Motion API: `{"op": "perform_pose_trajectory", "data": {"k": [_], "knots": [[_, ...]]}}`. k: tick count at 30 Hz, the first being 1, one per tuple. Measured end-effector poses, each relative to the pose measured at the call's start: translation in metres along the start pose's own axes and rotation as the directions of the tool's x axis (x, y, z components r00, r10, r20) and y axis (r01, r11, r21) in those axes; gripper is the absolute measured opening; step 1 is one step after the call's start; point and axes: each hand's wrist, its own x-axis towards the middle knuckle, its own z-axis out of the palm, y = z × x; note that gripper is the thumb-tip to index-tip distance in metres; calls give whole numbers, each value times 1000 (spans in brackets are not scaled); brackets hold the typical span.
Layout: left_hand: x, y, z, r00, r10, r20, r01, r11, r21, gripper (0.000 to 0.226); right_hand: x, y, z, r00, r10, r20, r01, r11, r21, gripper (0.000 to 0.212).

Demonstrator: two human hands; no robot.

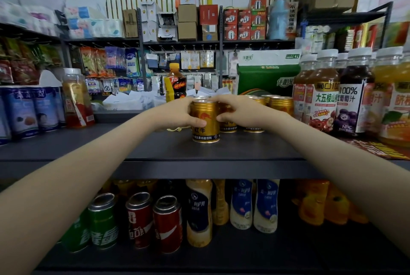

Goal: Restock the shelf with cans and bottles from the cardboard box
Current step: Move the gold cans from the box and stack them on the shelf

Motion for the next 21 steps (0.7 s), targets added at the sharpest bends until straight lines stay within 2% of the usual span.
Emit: {"op": "perform_pose_trajectory", "data": {"k": [2,3,9,12,16,21], "knots": [[0,-6,-4,998,30,-55,-30,1000,9,85,2,-5,5,1000,18,-5,-18,999,38,54],[-1,-9,-5,996,50,-80,-47,998,37,91,3,-8,7,1000,25,-4,-25,998,56,56],[0,-16,-1,967,163,-196,-114,965,237,60,9,-14,16,995,103,-12,-101,992,71,68],[-2,-19,-3,964,207,-167,-154,946,285,55,9,-12,20,986,165,-7,-164,982,92,70],[-2,-23,-5,949,238,-205,-152,919,363,49,8,-19,28,974,226,-28,-221,968,115,77],[-2,-30,-5,953,245,-176,-168,916,364,60,2,-27,31,965,245,-92,-242,969,42,79]]}}
